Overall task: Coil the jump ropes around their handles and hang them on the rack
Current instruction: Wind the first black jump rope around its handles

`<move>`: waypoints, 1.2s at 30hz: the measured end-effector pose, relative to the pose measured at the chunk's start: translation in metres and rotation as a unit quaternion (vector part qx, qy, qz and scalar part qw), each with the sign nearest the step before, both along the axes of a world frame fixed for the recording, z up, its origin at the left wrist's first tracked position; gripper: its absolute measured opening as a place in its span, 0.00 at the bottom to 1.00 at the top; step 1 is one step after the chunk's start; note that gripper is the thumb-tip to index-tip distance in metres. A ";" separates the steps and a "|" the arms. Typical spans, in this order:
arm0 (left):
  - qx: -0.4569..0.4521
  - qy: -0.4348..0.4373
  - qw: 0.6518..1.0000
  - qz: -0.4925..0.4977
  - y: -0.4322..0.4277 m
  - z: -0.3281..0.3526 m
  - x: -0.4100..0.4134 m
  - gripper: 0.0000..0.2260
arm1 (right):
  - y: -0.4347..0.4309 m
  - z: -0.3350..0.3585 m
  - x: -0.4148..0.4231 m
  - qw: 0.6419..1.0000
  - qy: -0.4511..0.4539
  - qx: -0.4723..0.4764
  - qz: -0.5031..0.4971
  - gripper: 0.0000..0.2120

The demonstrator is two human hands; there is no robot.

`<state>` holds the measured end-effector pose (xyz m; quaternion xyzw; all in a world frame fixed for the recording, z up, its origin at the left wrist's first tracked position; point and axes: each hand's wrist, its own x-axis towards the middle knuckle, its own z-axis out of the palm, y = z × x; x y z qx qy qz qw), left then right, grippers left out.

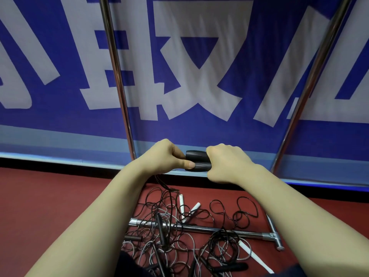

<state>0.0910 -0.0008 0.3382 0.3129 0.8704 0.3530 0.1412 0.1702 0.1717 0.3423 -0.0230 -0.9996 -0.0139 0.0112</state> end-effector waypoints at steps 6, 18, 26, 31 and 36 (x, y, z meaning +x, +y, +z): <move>-0.033 0.073 0.996 0.030 0.003 -0.001 -0.001 0.15 | -0.006 -0.003 0.000 1.000 -0.002 -0.016 -0.014 0.12; -0.142 0.367 0.916 -0.082 0.016 -0.005 0.012 0.09 | -0.004 -0.009 0.001 0.989 -0.050 -0.109 -0.090 0.07; -0.312 0.511 0.786 -0.153 0.028 -0.005 0.028 0.07 | -0.007 -0.014 0.004 0.992 -0.042 -0.080 -0.093 0.13; -0.297 0.472 0.829 -0.036 0.039 -0.007 0.043 0.07 | 0.000 -0.015 0.000 0.980 0.010 -0.133 -0.147 0.08; 0.040 0.146 0.987 0.055 0.048 -0.023 0.045 0.12 | 0.023 -0.007 0.000 0.957 0.105 -0.168 -0.214 0.06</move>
